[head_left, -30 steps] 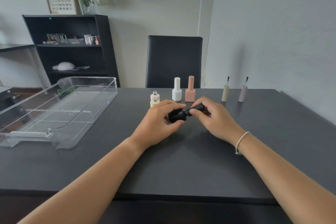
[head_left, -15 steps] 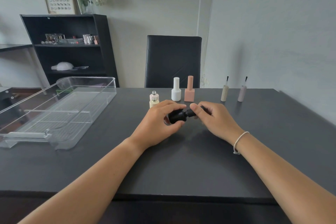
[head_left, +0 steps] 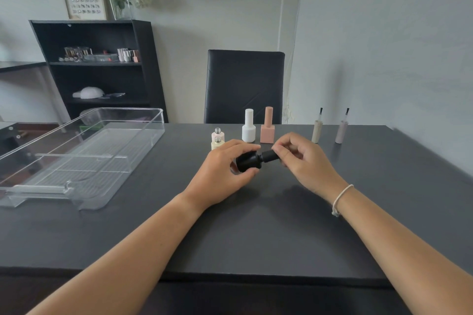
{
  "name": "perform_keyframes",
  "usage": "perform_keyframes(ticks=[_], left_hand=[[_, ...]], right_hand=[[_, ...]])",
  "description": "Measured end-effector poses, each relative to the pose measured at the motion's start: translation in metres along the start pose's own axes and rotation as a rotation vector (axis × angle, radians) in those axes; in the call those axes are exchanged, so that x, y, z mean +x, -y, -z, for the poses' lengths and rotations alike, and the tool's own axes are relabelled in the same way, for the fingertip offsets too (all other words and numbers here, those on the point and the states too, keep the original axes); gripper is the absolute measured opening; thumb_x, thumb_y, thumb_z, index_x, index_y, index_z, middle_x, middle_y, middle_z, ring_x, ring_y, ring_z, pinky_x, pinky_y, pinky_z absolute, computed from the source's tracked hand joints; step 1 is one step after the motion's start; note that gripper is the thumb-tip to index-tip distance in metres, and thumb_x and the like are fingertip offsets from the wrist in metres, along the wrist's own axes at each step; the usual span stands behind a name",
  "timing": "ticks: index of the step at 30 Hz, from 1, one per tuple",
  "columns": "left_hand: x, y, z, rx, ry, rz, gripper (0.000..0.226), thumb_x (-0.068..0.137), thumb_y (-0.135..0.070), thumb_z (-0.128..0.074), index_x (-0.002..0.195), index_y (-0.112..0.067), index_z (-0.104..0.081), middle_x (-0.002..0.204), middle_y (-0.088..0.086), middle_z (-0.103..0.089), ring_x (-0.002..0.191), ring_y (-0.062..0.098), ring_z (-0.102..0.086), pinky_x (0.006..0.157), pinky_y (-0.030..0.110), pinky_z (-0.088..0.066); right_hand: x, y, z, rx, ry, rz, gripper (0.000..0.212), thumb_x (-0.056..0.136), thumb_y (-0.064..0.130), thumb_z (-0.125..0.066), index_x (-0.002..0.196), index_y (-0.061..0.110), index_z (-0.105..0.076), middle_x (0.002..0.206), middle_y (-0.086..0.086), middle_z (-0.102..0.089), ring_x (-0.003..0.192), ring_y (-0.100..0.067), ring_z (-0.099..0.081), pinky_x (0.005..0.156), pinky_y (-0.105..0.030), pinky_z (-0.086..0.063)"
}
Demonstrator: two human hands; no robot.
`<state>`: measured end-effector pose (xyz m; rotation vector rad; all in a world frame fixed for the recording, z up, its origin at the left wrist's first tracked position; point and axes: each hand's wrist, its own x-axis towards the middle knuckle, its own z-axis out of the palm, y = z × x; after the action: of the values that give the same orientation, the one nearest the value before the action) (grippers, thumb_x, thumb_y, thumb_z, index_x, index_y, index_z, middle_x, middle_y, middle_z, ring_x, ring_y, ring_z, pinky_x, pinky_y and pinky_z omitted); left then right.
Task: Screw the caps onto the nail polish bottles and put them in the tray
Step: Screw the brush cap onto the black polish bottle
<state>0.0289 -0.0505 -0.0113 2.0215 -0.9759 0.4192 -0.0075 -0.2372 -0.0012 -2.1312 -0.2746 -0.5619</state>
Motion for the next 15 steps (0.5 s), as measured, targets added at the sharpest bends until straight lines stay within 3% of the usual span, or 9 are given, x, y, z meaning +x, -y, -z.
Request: perform_keyframes(ticks=[5, 7, 10, 13, 15], left_hand=[[-0.0001, -0.0024, 0.0009, 0.0, 0.012, 0.003, 0.039, 0.078, -0.014, -0.069, 0.116, -0.021, -0.061, 0.106, -0.01, -0.059, 0.097, 0.002, -0.054, 0.079, 0.008, -0.044], [-0.0002, -0.0034, 0.0011, -0.007, 0.016, 0.002, 0.039, 0.078, -0.013, -0.069, 0.115, -0.021, -0.061, 0.105, -0.01, -0.059, 0.098, 0.004, -0.055, 0.079, 0.009, -0.045], [0.0005, -0.0032, 0.001, -0.005, 0.009, 0.003, 0.04, 0.078, -0.013, -0.069, 0.115, -0.023, -0.062, 0.104, -0.011, -0.059, 0.097, 0.003, -0.054, 0.079, 0.01, -0.046], [0.001, -0.0017, 0.0006, 0.001, -0.016, 0.001, 0.04, 0.077, -0.013, -0.069, 0.115, -0.021, -0.062, 0.104, -0.01, -0.06, 0.096, 0.001, -0.053, 0.078, 0.009, -0.044], [0.001, -0.0012, 0.0005, 0.007, -0.014, 0.008, 0.04, 0.077, -0.014, -0.07, 0.115, -0.022, -0.061, 0.104, -0.01, -0.06, 0.096, 0.002, -0.054, 0.078, 0.009, -0.045]], right_hand=[[0.0005, 0.0011, 0.001, -0.053, 0.01, -0.023, 0.031, 0.09, 0.04, -0.044, 0.067, 0.022, -0.054, 0.055, -0.001, -0.049, 0.055, -0.015, -0.045, 0.061, -0.032, -0.041], [-0.0012, 0.0037, 0.0004, -0.027, 0.041, -0.039, 0.037, 0.087, 0.046, -0.04, 0.076, 0.018, -0.062, 0.058, 0.002, -0.049, 0.055, -0.01, -0.043, 0.06, -0.027, -0.039], [-0.0026, 0.0053, 0.0005, -0.01, 0.098, -0.022, 0.017, 0.092, 0.025, -0.049, 0.102, 0.019, -0.061, 0.08, 0.005, -0.059, 0.067, -0.008, -0.049, 0.063, -0.009, -0.04], [-0.0031, 0.0035, 0.0024, 0.019, 0.119, -0.009, 0.019, 0.088, 0.007, -0.053, 0.104, 0.019, -0.051, 0.094, -0.007, -0.062, 0.072, -0.024, -0.05, 0.067, -0.01, -0.04], [-0.003, 0.0033, 0.0027, 0.03, 0.101, 0.003, 0.016, 0.088, 0.004, -0.053, 0.098, 0.016, -0.049, 0.089, -0.013, -0.061, 0.067, -0.021, -0.045, 0.064, -0.012, -0.038]])
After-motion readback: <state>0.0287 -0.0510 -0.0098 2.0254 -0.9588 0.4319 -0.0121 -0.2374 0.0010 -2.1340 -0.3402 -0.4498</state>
